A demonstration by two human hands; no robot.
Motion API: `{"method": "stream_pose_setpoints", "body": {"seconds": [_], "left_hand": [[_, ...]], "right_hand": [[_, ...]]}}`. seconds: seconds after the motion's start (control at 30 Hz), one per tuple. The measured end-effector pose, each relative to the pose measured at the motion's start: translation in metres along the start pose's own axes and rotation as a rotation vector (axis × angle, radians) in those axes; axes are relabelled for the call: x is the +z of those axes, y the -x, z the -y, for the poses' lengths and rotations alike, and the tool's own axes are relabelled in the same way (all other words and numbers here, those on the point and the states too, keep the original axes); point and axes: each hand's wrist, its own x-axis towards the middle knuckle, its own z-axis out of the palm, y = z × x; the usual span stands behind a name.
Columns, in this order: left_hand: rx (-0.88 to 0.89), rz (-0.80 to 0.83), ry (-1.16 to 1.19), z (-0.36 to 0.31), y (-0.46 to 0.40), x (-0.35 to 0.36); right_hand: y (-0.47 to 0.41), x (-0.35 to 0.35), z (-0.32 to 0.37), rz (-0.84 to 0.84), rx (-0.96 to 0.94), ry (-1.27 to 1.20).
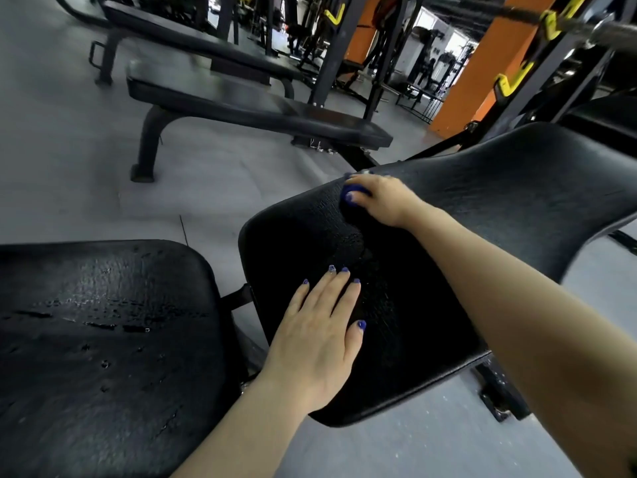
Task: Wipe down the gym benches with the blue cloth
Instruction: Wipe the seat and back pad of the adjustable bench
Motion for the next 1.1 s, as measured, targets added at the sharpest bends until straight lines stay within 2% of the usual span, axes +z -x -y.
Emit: {"method": "stream_pose_setpoints", "body": {"seconds": [0.07,0.17,0.3,0.47,0.57,0.63,0.73,0.8,0.9,1.0,1.1], "left_hand": [[0.004,-0.012,-0.006,0.000,0.000,0.000],[0.002,-0.035,-0.003,0.000,0.000,0.002],[0.007,-0.069,-0.032,0.000,0.001,0.002],[0.015,-0.036,-0.001,0.002,0.005,-0.004],[0.003,0.000,-0.006,0.000,0.005,-0.007],[-0.001,0.022,-0.020,0.000,0.005,-0.007],[-0.017,0.019,-0.050,0.002,0.006,-0.008],[-0.054,0.018,-0.052,0.005,0.007,-0.009],[-0.072,0.045,-0.056,0.009,0.009,-0.007],[-0.072,0.023,-0.042,0.010,0.010,-0.007],[-0.079,0.038,-0.033,0.010,0.011,-0.007]], "right_hand": [[0.007,0.000,-0.011,-0.095,0.103,0.052],[0.031,0.011,0.004,-0.137,0.070,0.057],[0.110,0.016,0.015,-0.094,-0.086,0.034],[0.212,0.002,0.013,-0.062,-0.122,0.053],[0.220,-0.008,0.006,0.001,-0.116,0.052],[0.199,-0.010,0.001,-0.016,-0.041,0.053],[0.160,0.000,0.004,-0.131,0.173,0.048],[0.151,0.017,0.021,-0.203,0.228,0.077],[0.171,0.039,0.056,-0.259,0.058,0.101],[0.205,0.038,0.068,-0.135,-0.115,0.119],[0.216,0.022,0.041,-0.069,-0.132,0.132]]}}
